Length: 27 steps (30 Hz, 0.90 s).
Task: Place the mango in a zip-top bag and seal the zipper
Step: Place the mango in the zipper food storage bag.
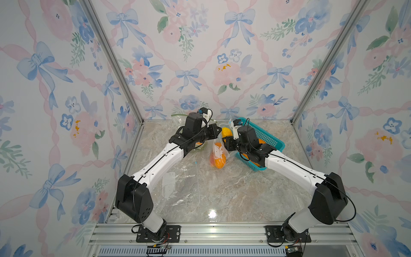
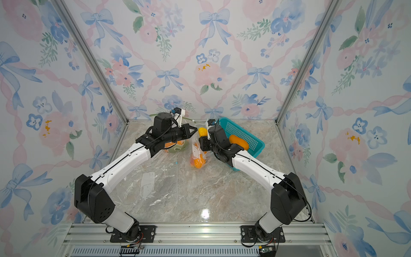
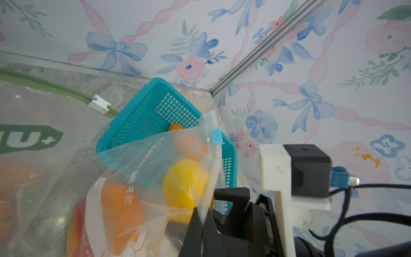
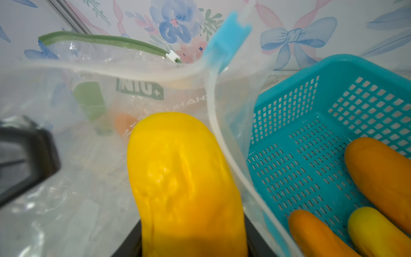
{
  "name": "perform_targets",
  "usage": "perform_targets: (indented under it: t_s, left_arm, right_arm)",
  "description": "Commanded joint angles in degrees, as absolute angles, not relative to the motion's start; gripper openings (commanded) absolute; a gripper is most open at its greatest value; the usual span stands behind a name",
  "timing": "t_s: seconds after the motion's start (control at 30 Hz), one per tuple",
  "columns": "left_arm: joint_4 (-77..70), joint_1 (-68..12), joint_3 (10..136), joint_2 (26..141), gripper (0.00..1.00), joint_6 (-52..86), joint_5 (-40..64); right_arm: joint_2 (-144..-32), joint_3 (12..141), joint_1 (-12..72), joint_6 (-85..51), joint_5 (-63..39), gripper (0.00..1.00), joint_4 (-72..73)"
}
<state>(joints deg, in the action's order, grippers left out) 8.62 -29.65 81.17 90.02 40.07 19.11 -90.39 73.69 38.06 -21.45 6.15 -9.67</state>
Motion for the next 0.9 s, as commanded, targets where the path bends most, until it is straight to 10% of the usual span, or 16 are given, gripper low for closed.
perform_targets:
  t_s: [0.0, 0.2, 0.87]
  left_arm:
    - [7.54, -30.03, 82.69, 90.60, 0.00, 38.64, 18.55]
    - [7.38, -29.91, 82.66, 90.68, 0.00, 38.60, 17.59]
    - [7.28, -30.11, 81.89, 89.35, 0.00, 39.07, 15.65]
  right_arm:
    - [-91.14, 76.22, 39.10, -20.17, 9.05, 0.64, -13.65]
    - [-90.72, 77.57, 39.18, -20.48, 8.97, 0.78, -14.72]
    - [-77.88, 77.82, 37.09, -27.89, 11.87, 0.79, -23.20]
